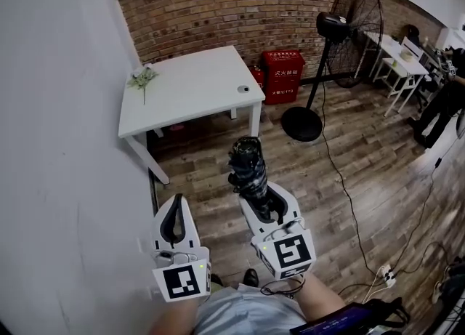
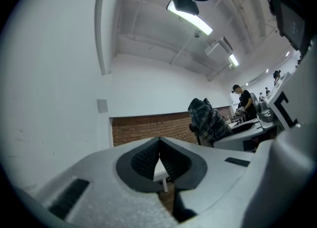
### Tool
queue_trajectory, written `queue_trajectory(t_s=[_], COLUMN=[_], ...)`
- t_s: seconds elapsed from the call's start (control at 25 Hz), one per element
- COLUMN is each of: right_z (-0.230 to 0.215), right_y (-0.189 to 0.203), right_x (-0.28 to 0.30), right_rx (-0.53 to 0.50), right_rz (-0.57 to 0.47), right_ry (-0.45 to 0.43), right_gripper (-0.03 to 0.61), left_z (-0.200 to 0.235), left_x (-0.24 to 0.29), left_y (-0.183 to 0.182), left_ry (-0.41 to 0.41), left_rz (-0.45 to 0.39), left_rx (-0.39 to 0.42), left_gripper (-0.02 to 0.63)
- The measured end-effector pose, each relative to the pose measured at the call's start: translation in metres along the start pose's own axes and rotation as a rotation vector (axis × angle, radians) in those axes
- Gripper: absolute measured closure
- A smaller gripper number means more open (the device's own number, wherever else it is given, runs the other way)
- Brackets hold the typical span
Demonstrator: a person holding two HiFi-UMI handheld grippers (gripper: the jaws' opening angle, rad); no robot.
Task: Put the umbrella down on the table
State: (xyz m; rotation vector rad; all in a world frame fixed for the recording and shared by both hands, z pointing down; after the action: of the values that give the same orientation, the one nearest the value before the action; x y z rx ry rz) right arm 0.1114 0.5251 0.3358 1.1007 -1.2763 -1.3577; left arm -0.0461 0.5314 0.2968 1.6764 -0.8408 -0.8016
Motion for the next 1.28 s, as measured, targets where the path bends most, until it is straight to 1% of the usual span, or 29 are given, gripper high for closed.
queue_trajectory(t_s=[0.08, 0.2, 0.36, 0.44, 0.64, 0.92, 1.08, 1.2, 1.28], right_z=[-0.007, -0.007, -0.007, -0.006, 0.004, 0.037, 0.041, 0.043, 0.046], right_y=[0.003, 0.003, 0.010, 0.013, 0.022, 0.032, 0.024, 0.016, 0.011], right_x=[0.006, 0.018, 0.039, 0.054, 0.110, 0.205, 0.249, 0.280, 0.298], right_rx=[0.011, 0.013, 0.017, 0.017, 0.039, 0.022, 0.015, 0.011, 0.011], right_rz=[0.005, 0.005, 0.026, 0.041, 0.062, 0.079, 0.068, 0.049, 0.036], right_ry=[-0.002, -0.015, -0.022, -0.021, -0.011, -0.023, -0.013, 0.002, 0.013], right_gripper=[0.388, 0.388, 0.388, 0.388, 0.388, 0.388, 0.388, 0.388, 0.388], left_z=[-0.002, 0.008, 0.017, 0.028, 0.079, 0.160, 0.197, 0.218, 0.234], left_x=[0.004, 0.010, 0.019, 0.025, 0.057, 0.117, 0.149, 0.172, 0.185], left_y=[0.000, 0.003, 0.016, 0.025, 0.048, 0.080, 0.084, 0.087, 0.087], left_ry=[-0.006, -0.027, -0.040, -0.049, -0.069, -0.052, -0.045, -0.029, -0.022], left_rz=[0.006, 0.008, 0.031, 0.048, 0.047, 0.055, 0.028, 0.029, 0.019], left_rx=[0.007, 0.012, -0.042, -0.057, -0.077, -0.079, -0.044, -0.074, -0.074], left_gripper=[0.609, 0.609, 0.609, 0.609, 0.609, 0.609, 0.609, 0.609, 0.609])
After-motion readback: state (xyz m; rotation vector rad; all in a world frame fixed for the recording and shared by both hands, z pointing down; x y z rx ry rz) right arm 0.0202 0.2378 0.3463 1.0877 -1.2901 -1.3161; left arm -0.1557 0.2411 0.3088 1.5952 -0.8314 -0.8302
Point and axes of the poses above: the fingertips, and each gripper's own axes: x forward along the fingers, z to its left, y out of its underside, the point moved 2 cm from there along -x, backward along the fingers, and after that the axes turned 14 degrees about y, right-handed, at the moved point
